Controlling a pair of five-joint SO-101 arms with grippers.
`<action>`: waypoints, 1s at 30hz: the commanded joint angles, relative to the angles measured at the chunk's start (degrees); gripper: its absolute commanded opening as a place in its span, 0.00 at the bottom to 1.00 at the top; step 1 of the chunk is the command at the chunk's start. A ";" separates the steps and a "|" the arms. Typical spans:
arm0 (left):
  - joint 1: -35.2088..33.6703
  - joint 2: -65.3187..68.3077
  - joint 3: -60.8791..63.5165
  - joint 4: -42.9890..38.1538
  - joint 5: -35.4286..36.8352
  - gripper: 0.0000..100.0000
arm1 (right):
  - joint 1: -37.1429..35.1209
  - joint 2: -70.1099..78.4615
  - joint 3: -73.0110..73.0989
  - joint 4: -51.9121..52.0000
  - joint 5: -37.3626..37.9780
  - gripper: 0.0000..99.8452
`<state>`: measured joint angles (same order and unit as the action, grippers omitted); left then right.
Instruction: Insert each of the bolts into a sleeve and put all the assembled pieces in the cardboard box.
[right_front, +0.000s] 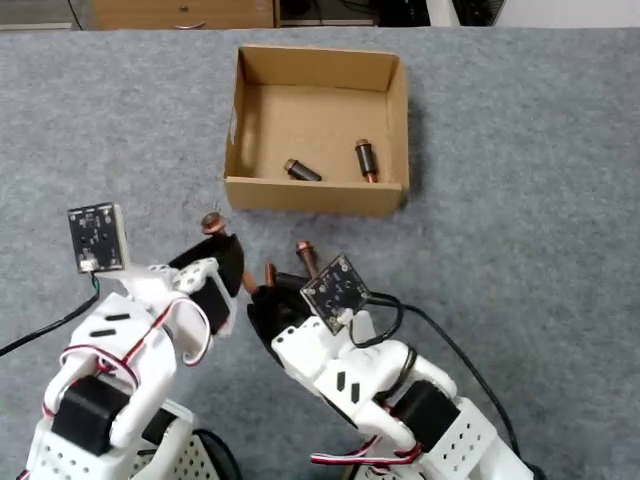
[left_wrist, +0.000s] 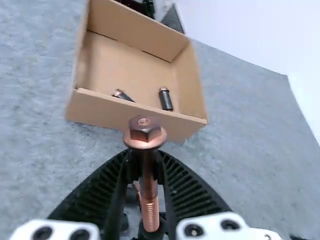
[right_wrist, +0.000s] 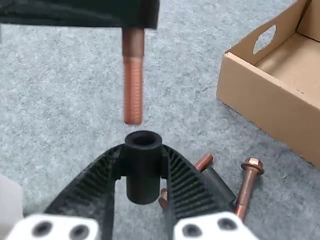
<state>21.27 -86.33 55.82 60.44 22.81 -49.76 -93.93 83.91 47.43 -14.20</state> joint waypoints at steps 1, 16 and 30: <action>1.41 -1.19 -0.79 0.09 0.35 0.02 | -0.66 -1.19 -0.31 0.44 -0.70 0.00; 1.58 -1.63 -1.85 4.57 0.44 0.02 | -2.86 -1.27 -1.45 3.96 -0.26 0.00; 1.23 -1.63 -3.87 4.92 0.44 0.02 | -4.18 -1.36 -4.88 4.66 -0.18 0.00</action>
<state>22.33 -87.30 55.38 65.71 22.90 -53.27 -93.93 82.86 51.82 -14.20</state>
